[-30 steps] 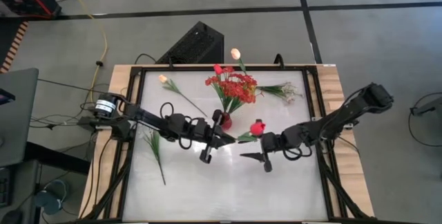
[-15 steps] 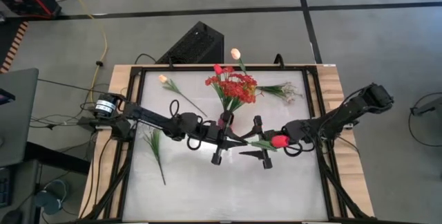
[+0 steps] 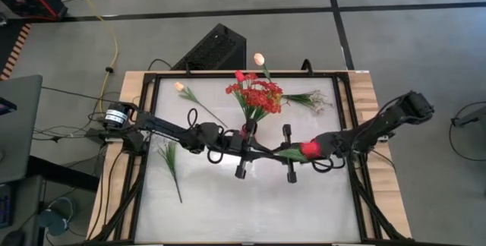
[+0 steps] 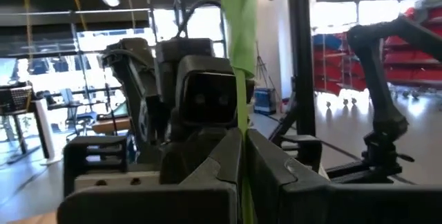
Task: Sort flowers into vase by color
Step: Put the red tulip into the red vase
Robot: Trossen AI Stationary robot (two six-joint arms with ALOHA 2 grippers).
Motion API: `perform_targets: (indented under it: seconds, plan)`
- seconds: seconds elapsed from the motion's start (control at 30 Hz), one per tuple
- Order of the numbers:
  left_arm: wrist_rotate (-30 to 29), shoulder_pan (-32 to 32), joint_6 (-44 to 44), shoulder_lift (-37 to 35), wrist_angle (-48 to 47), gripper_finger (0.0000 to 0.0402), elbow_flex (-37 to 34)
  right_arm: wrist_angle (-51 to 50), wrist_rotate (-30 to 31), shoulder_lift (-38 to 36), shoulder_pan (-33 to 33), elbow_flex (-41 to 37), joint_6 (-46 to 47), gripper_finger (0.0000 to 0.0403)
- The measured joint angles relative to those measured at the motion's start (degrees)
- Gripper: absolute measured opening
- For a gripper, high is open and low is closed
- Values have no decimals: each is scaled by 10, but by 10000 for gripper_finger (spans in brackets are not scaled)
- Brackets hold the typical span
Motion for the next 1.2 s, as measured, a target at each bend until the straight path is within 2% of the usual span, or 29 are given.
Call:
perform_targets:
  seconds: [0.17, 0.43, 0.67, 0.97, 1.2]
  plan:
    - [-13, -4, 1, 0, -4, 24, 0, -82, 11, -50, 17, 0, 64, 21]
    - [-3, -4, -30, 0, -59, 129, 0, -257, 24, -142, 40, 0, 204, 21]
    - [40, -5, -59, 0, -86, 201, 0, -333, 45, -150, 74, 9, 280, 21]
    - [70, -9, -56, 0, -128, 215, 0, -492, 86, -104, 96, 98, 331, 21]
    - [34, -14, -36, 0, -130, 215, 0, -519, 89, -78, 93, 112, 337, 21]
